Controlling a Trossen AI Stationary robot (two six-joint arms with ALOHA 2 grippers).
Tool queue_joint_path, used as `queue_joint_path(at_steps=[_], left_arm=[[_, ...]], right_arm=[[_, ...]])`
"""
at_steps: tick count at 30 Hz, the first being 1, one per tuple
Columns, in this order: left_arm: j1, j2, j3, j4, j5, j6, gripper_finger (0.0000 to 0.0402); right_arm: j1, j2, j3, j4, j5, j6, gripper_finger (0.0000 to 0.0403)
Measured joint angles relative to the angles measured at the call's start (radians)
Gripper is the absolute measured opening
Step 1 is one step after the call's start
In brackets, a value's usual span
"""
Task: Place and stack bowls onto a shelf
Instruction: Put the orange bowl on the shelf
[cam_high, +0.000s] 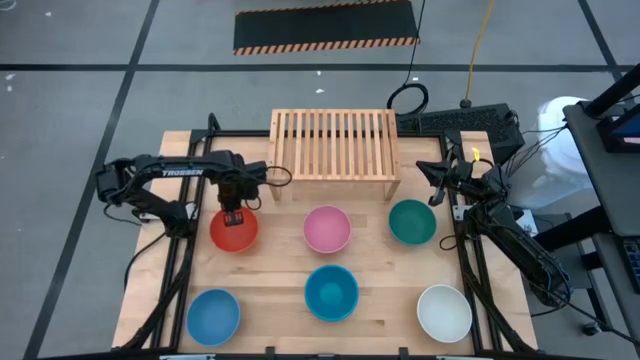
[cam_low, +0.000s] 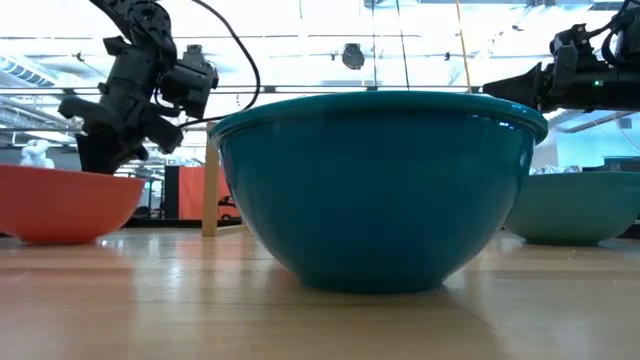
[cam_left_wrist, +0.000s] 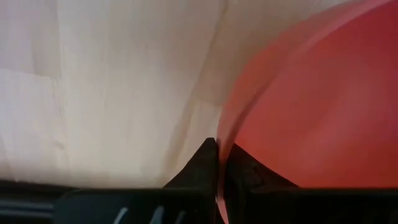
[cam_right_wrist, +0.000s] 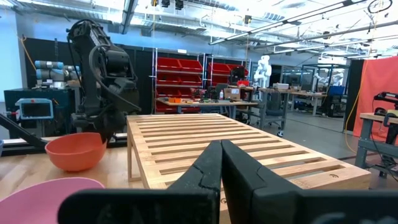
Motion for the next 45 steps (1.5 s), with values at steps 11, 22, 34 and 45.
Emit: queue_joint_path(at_steps=[11,22,34,45], left_arm=[[0.001,-0.126,0.216,-0.15,-0.025,-0.097,0.0006],[0.003,-0.121,0.58,-0.358,-0.129,-0.222,0.0006],[0.066,0.057,0.897,-0.342,-0.18,-0.238,0.0006],[0.212,0.299,1.284,-0.353,-0.174,-0.079,0.0006]], right_arm=[[0.0,0.0,0.0,0.0,0.0,0.0,0.0004],[0.0,0.0,0.0,0.0,0.0,0.0,0.0004],[0.0,0.0,0.0,0.0,0.0,0.0,0.0004],[0.0,0.0,0.0,0.0,0.0,0.0,0.0004]])
